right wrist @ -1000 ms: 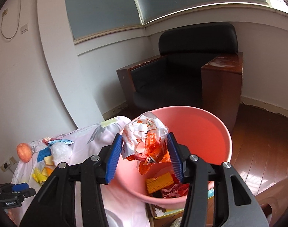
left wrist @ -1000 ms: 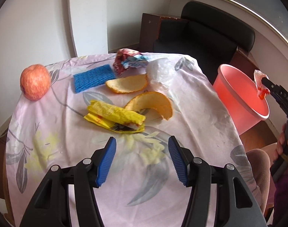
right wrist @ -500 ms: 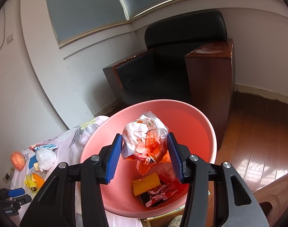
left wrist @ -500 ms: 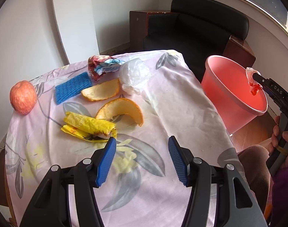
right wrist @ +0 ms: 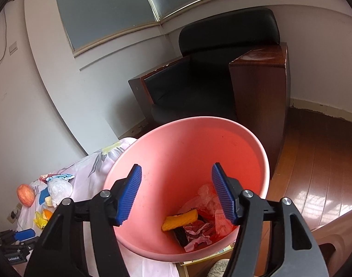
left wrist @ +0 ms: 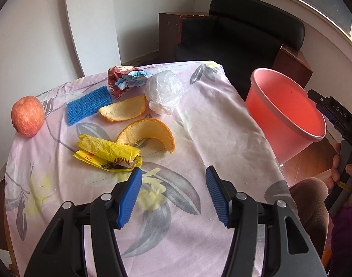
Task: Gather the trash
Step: 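Lower the orange wrapper into the pink bucket and open the right gripper, then move both grippers toward the red-blue wrapper and white plastic bag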
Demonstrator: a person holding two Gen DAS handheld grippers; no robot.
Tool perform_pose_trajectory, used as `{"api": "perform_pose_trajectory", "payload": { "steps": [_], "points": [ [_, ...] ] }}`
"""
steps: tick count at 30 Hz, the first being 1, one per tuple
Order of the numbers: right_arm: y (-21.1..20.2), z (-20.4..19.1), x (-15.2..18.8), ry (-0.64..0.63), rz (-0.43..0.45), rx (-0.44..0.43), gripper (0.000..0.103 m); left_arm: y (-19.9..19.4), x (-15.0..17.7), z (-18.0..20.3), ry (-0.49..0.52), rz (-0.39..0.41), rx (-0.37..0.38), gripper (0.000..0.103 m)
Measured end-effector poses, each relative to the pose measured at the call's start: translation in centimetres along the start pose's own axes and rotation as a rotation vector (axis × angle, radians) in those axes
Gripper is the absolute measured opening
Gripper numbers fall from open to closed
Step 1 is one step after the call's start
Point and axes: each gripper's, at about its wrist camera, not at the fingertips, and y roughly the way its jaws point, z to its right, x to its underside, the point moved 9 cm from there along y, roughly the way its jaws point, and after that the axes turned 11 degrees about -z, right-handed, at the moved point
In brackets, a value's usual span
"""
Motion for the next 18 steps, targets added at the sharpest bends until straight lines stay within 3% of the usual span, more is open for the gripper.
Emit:
{"api": "perform_pose_trajectory", "payload": {
  "steps": [18],
  "points": [
    [-2.0,-6.5,1.9,-0.101,-0.027,-0.106,0.064,-0.7,0.4,-2.4,-0.071,0.042,0.041,0.057]
  ]
}}
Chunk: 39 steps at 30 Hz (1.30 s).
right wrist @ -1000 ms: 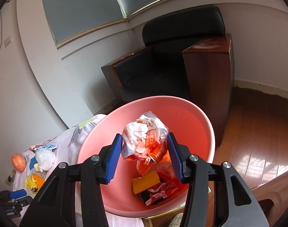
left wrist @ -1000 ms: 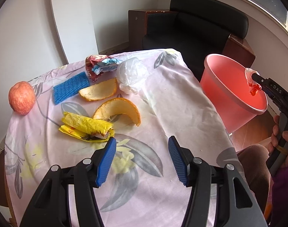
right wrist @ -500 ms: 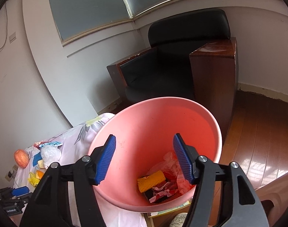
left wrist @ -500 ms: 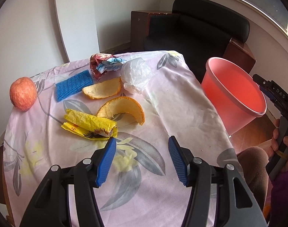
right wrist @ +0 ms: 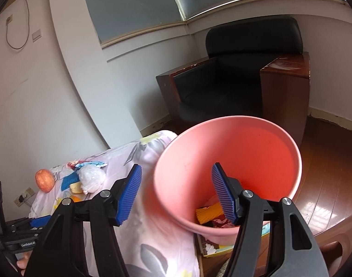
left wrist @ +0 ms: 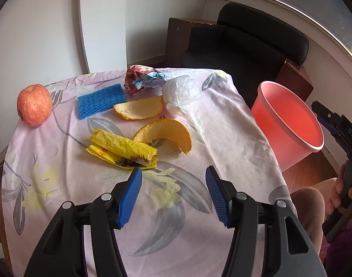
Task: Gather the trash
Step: 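Move both grippers toward the red-blue wrapper and white plastic bag, then grasp the red-blue wrapper with the left gripper while the right grasps the white bag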
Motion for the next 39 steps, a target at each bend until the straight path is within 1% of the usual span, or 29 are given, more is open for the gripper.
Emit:
{"api": "perform_pose_trajectory", "payload": {
  "steps": [8,14,17,18,21,23,25,30,33,35,37,39],
  "points": [
    [1.3,-2.9,1.9,-0.032,-0.068,-0.059,0.064,-0.5,-0.8,-1.1,-0.017,0.039,0.010,0.057],
    [1.9,-5.1,2.8,-0.076,-0.099,-0.090,0.064,-0.7,-2.8,-2.1,-0.029,0.083,0.008,0.057],
    [2.3,-5.9,3.1,-0.091,-0.113,-0.099,0.064,-1.0,-4.5,-2.0,-0.032,0.112,0.026,0.057],
    [2.4,-6.0,3.2,-0.093,-0.116,-0.101,0.064,-1.2,-5.2,-1.8,-0.023,0.131,0.022,0.057],
    [2.6,-6.6,3.5,-0.105,-0.129,-0.108,0.064,-1.7,-7.8,-2.1,0.007,0.187,-0.023,0.057],
    [2.7,-6.9,3.7,-0.117,-0.138,-0.111,0.064,-1.5,-9.6,-2.8,-0.002,0.202,-0.046,0.057],
    [2.9,-7.1,3.9,-0.124,-0.147,-0.112,0.064,-1.1,-11.0,-3.6,-0.033,0.196,-0.041,0.057],
    [3.5,-7.5,4.1,-0.136,-0.165,-0.109,0.064,1.4,-13.7,-5.0,-0.156,0.151,0.015,0.057],
    [3.9,-7.9,4.1,-0.150,-0.175,-0.107,0.064,3.4,-14.5,-5.4,-0.201,0.105,0.021,0.056],
    [4.1,-8.3,4.0,-0.163,-0.176,-0.107,0.064,4.9,-14.6,-5.5,-0.237,0.065,0.044,0.056],
    [4.3,-8.8,3.8,-0.178,-0.178,-0.112,0.064,5.6,-14.7,-5.9,-0.269,0.057,0.049,0.056],
    [4.6,-9.5,3.7,-0.197,-0.180,-0.119,0.064,6.1,-14.6,-6.5,-0.283,0.053,0.040,0.037]
  ]
}}
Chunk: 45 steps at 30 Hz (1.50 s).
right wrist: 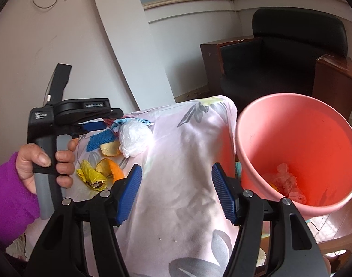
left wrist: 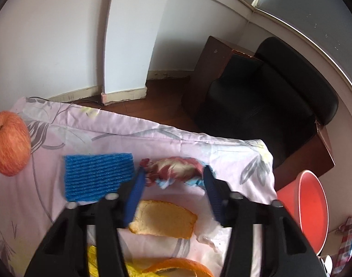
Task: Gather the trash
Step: 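Grasp the red-blue wrapper with the left gripper while the right grasps the white bag, then carry the red-blue wrapper and white bag over the pink bucket with both grippers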
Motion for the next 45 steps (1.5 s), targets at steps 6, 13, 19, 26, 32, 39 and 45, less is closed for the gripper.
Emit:
{"api": "perform_pose_trajectory", "payload": {
  "steps": [6,13,19,26,32,39,45],
  "points": [
    [1.5,-2.2,-1.6,-0.023,-0.020,-0.089,0.064,0.4,0.3,-1.4,-0.033,-0.012,0.035,0.011],
    [4.4,-4.2,-4.5,-0.002,-0.050,-0.183,0.064,-3.1,0.9,-1.8,-0.004,0.063,0.092,0.001],
    [8.4,-5.4,-6.0,0.011,-0.103,-0.186,0.064,-6.1,2.2,-1.9,0.054,0.122,0.116,0.001],
    [12.2,-6.5,-5.7,0.006,-0.193,-0.180,0.064,-8.0,4.2,-3.0,0.057,0.137,0.145,0.001],
    [11.6,-6.3,-4.8,0.024,-0.198,-0.172,0.035,-8.7,5.1,-4.1,0.034,0.135,0.153,0.001],
    [7.9,-6.4,-4.3,0.003,-0.136,-0.148,0.034,-10.1,6.0,-5.0,0.017,0.149,0.161,0.001],
    [4.1,-7.5,-3.7,-0.043,-0.074,-0.155,0.034,-11.8,6.8,-5.4,0.015,0.169,0.167,0.001]
  ]
}}
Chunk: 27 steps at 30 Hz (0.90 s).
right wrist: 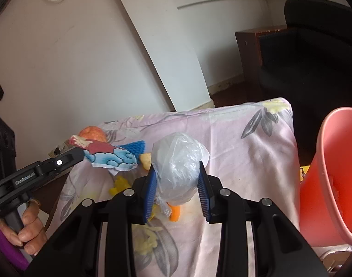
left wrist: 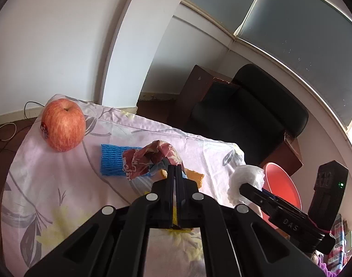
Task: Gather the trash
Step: 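Carry the red-blue wrapper and white bag over the pink bucket with both grippers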
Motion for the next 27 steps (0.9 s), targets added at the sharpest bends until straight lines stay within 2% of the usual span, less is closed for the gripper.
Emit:
{"api": "perform_pose_trajectory", "payload": {
  "steps": [7,13,20,27],
  "points": [
    [-2.2,-1.2,2.2,-0.036,0.018,0.016,0.034,-1.4,1.0,1.1,0.030,0.011,0.002,0.001],
    [-3.5,-0.6,3.8,-0.033,0.022,0.036,0.034,-1.3,2.0,3.6,0.078,-0.008,0.022,0.001],
    [-7.2,3.0,4.1,0.021,0.093,0.094,0.034,-0.5,2.9,8.6,0.165,-0.040,0.066,0.001],
    [-11.6,9.0,3.5,0.130,0.195,0.162,0.034,0.8,3.0,16.3,0.297,-0.051,0.135,0.001]
  ]
}}
